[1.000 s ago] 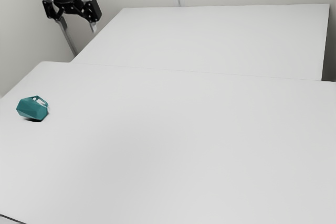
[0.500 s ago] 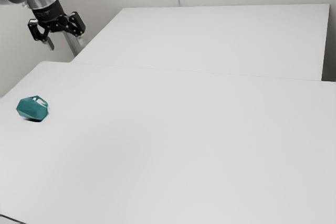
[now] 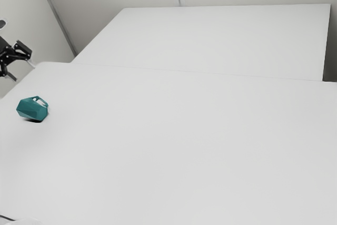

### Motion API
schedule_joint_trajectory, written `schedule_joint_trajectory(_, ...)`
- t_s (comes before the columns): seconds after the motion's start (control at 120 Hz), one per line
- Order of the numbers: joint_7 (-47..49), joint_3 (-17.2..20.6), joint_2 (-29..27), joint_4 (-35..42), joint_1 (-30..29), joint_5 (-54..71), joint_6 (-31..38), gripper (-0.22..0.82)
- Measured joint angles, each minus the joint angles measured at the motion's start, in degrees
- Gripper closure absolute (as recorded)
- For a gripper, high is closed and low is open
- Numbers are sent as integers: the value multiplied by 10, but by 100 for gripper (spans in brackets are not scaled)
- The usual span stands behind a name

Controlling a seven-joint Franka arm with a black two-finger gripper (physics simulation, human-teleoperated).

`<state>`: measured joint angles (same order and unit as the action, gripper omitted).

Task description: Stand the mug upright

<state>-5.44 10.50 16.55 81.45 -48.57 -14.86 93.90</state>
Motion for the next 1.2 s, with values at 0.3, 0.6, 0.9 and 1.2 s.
schedule_joint_trajectory(0.3, -144, -8, 156, -142, -56, -23, -30, 0)
schedule_joint_trajectory(0.6, -276, -23, 235, -222, -101, -36, -47, 0)
schedule_joint_trajectory(0.9, -379, -26, 323, -298, -120, -58, -31, 0)
schedule_joint_trajectory(1.2, -452, -9, 367, -304, -120, -107, 30, 0)
